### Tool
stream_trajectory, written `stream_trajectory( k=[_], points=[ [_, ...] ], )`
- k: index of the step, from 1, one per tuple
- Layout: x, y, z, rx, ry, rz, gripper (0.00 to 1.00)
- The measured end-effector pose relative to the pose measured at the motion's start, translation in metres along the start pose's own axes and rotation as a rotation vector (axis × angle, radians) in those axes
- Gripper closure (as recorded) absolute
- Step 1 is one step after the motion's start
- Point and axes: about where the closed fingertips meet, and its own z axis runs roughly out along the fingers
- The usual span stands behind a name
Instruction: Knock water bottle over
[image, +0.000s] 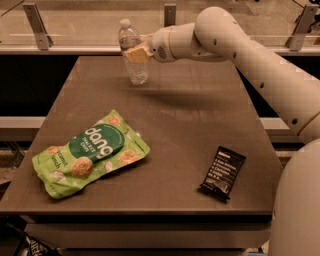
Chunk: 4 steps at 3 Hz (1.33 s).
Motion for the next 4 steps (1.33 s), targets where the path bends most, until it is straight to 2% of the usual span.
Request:
stream_trajectory(
  k=[1, 4],
  points=[
    [0.000, 0.000, -0.004, 0.010, 0.036, 0.004, 1.00],
    [-0.015, 0.005, -0.052, 0.120, 0.207, -0.005, 1.00]
  ],
)
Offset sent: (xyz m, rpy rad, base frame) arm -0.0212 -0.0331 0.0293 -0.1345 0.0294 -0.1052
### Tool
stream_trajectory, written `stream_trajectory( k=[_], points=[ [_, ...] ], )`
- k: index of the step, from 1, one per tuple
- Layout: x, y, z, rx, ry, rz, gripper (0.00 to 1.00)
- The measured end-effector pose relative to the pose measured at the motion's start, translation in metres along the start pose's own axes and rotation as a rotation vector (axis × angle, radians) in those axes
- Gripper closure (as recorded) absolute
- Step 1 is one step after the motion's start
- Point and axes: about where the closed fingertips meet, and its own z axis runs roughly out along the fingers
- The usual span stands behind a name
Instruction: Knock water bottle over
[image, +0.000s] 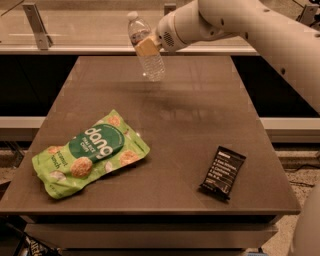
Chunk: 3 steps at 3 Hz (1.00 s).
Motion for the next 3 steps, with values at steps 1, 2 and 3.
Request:
stream_trajectory(
  k=[1, 2, 3],
  points=[
    [0.006, -0.006, -0.011, 0.044, 0.093, 0.007, 1.00],
    [0.012, -0.014, -0.019, 0.088, 0.193, 0.009, 1.00],
    [0.016, -0.021, -0.027, 0.121, 0.289, 0.004, 1.00]
  ],
)
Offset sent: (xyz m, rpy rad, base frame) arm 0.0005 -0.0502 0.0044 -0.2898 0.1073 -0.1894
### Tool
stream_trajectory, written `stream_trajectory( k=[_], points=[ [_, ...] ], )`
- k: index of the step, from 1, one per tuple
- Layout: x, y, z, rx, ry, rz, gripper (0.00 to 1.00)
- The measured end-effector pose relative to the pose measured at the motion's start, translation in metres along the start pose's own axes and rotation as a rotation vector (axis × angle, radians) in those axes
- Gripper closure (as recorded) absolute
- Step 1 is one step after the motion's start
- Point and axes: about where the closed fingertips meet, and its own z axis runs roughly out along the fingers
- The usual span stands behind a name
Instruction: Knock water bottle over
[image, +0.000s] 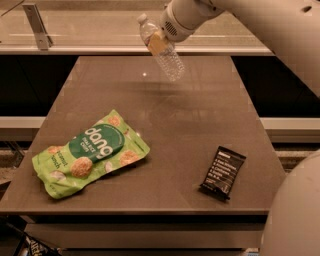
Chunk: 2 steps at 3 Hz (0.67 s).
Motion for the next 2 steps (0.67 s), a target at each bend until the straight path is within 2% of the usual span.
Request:
stream_trajectory(
  k=[2],
  points=[
    [0.0166, -0.0030, -0.0112, 0.035, 0.192, -0.007, 1.00]
  ],
)
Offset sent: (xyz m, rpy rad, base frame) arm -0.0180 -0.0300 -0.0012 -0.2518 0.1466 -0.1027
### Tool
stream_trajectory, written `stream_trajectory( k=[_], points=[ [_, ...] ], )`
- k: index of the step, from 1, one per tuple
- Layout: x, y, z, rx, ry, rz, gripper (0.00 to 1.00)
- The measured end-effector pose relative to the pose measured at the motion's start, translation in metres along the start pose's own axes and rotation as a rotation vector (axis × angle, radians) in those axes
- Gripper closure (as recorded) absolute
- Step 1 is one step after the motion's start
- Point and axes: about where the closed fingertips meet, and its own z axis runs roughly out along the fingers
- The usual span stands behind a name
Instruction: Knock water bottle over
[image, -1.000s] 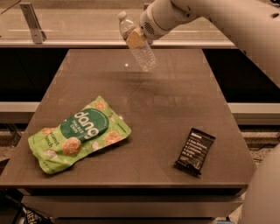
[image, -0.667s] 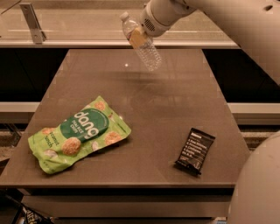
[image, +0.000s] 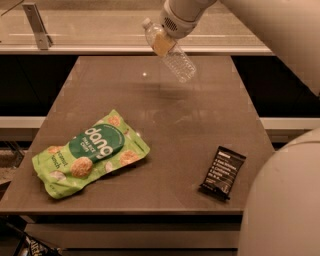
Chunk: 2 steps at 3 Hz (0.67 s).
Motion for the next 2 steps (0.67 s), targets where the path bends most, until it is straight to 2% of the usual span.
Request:
stream_trajectory(
  k=[2],
  points=[
    [0.022, 0.013, 0.020, -0.010, 0.211, -0.035, 1.00]
  ],
)
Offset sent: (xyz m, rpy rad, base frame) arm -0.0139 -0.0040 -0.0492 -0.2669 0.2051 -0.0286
